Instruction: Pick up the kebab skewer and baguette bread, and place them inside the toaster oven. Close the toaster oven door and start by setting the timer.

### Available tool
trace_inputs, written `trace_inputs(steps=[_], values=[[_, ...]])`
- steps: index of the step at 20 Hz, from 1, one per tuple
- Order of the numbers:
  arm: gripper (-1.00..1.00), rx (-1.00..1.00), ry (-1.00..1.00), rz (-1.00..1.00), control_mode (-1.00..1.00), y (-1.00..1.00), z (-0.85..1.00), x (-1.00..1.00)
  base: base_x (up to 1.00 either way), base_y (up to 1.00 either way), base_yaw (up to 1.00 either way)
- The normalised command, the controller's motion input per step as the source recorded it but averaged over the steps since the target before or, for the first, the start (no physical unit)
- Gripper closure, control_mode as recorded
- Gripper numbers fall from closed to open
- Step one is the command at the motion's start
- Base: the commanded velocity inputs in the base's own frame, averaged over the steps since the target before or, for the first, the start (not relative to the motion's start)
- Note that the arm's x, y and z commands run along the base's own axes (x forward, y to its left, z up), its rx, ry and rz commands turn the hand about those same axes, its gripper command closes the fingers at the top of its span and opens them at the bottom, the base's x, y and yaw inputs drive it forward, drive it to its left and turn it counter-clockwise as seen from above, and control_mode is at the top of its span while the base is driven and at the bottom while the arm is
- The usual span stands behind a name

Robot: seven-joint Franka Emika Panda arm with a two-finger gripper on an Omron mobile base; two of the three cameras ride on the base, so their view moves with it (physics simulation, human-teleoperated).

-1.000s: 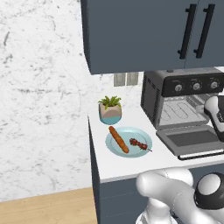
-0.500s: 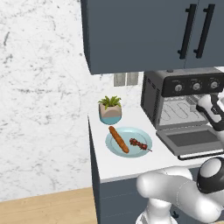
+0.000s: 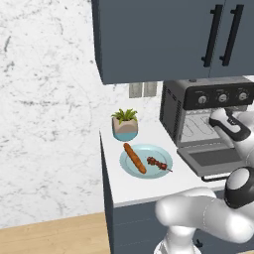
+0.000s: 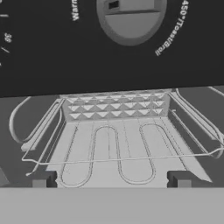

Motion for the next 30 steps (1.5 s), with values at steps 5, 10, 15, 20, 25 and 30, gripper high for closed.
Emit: trace_inputs(steps=[5,10,15,20,25,30], values=[[-1.0,-0.05,-0.03,-0.03,-1.0,0.0,-0.01,0.24,0.0,0.0,0.0],[-1.0,-0.07,-0.01,0.0,-1.0,0.0,-0.14,0.07,0.0,0.0,0.0],[-1.0,0.0,-0.07,0.0,-1.0,0.0,-0.14,0.01,0.0,0.0,0.0],[-1.0,0.0,-0.03,0.0,-1.0,0.0,-0.18,0.18,0.0,0.0,0.0],[-1.0,0.0,0.0,0.0,-1.0,0.0,0.0,0.38,0.0,0.0,0.0],[-1.0,0.0,0.0,0.0,-1.0,0.0,0.0,0.23,0.0,0.0,0.0]])
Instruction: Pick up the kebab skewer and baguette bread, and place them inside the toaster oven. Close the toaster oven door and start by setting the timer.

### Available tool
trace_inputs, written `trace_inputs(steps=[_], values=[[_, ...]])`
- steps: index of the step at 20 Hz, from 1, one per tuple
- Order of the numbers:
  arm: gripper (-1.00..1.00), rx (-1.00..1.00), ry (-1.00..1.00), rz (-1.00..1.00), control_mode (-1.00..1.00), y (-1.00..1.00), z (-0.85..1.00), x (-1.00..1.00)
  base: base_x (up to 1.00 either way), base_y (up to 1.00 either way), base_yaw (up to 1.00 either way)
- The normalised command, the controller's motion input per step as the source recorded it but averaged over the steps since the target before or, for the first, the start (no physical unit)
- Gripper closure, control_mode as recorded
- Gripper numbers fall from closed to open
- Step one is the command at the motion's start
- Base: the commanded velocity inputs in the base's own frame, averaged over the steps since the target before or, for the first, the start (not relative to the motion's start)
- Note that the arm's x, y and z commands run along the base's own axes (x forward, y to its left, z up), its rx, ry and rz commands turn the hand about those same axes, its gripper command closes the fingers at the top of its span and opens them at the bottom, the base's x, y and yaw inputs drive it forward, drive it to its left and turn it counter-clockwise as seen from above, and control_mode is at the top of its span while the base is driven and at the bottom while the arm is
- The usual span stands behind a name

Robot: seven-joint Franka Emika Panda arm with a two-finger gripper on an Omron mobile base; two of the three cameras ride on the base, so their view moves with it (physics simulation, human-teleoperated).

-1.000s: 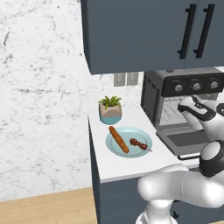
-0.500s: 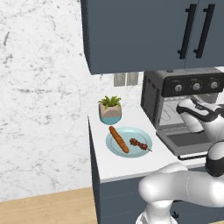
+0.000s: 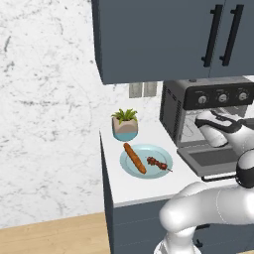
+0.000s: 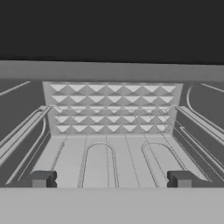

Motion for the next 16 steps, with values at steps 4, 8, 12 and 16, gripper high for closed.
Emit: trace_inputs(steps=[4,8,12,16], values=[[-1.0,0.0,0.02,0.0,-1.0,0.0,-0.09,0.08,0.0,0.0,0.0],[-1.0,0.0,0.06,0.0,-1.0,0.0,-0.22,0.0,0.0,0.0,0.0],[-1.0,0.0,0.07,0.0,-1.0,0.0,-0.06,0.06,0.0,0.0,0.0],[-1.0,0.0,0.02,0.0,-1.0,0.0,0.01,0.19,0.0,0.0,0.0]])
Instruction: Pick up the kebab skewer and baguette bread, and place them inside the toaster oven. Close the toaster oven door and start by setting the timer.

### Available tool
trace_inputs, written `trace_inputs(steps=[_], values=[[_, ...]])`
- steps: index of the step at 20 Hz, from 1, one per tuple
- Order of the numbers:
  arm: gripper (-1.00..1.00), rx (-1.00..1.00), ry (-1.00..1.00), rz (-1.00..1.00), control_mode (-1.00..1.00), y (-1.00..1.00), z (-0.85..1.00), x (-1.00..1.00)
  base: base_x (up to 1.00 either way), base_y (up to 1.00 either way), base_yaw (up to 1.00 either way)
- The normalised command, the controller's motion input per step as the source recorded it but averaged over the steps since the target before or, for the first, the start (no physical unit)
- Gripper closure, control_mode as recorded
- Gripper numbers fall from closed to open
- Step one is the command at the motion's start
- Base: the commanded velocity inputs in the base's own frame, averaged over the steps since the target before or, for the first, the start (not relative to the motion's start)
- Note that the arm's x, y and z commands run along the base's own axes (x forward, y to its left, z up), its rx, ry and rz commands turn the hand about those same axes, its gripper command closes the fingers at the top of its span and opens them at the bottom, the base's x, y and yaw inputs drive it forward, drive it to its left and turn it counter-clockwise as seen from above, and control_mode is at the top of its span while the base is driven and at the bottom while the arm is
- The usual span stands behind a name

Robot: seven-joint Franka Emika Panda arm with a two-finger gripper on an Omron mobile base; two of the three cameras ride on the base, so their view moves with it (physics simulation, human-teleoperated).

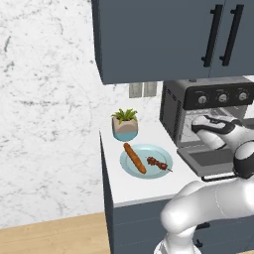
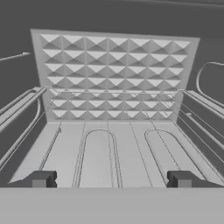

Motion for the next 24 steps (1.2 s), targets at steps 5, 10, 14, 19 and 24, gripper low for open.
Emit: trace_inputs(steps=[5,10,14,19,24], values=[[-1.0,0.0,0.0,0.0,-1.0,0.0,0.0,0.22,0.0,0.0,0.0],[-1.0,0.0,0.02,0.0,-1.0,0.0,-0.15,0.06,0.0,0.0,0.0],[-1.0,0.0,0.02,0.0,-1.0,0.0,-0.17,0.0,0.0,0.0,0.0],[-1.0,0.0,0.04,0.0,-1.0,0.0,-0.23,-0.04,0.0,0.0,0.0],[-1.0,0.0,0.01,0.0,-1.0,0.0,-0.39,-0.33,0.0,0.0,0.0]])
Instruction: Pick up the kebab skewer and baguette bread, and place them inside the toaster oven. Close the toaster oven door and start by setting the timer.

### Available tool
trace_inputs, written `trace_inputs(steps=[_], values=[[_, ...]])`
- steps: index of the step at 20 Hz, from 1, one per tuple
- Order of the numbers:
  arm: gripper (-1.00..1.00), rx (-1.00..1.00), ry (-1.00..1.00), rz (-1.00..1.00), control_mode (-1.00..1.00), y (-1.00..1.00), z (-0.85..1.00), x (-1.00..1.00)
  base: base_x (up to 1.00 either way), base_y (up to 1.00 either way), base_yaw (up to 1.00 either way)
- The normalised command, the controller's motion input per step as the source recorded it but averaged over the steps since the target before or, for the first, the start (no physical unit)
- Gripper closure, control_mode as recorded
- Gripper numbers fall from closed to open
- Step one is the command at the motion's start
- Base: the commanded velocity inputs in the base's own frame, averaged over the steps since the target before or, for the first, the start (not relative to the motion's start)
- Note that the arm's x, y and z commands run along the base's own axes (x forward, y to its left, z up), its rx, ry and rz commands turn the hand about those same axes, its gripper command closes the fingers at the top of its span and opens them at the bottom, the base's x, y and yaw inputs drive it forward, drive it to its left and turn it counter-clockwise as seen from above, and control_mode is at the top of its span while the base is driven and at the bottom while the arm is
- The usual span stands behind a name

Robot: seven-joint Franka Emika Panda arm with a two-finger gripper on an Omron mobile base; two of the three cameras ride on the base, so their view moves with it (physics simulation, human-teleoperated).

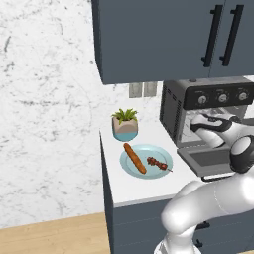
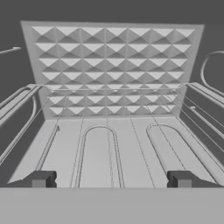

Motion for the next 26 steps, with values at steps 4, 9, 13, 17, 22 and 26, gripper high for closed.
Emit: trace_inputs(steps=[4,9,13,17,22,26], values=[[-1.0,0.0,0.0,0.0,-1.0,0.0,-0.43,-0.38,0.0,0.0,0.0],[-1.0,0.0,0.03,0.0,-1.0,0.0,-0.47,-0.38,0.0,0.0,0.0],[-1.0,0.0,0.04,0.0,-1.0,0.0,-0.5,-0.34,0.0,0.0,0.0],[-1.0,0.0,0.07,0.0,-1.0,0.0,-0.4,-0.33,0.0,0.0,0.0],[-1.0,0.0,0.07,0.0,-1.0,0.0,-0.47,-0.33,0.0,0.0,0.0],[-1.0,0.0,0.04,0.0,-1.0,0.0,-0.49,-0.34,0.0,0.0,0.0]])
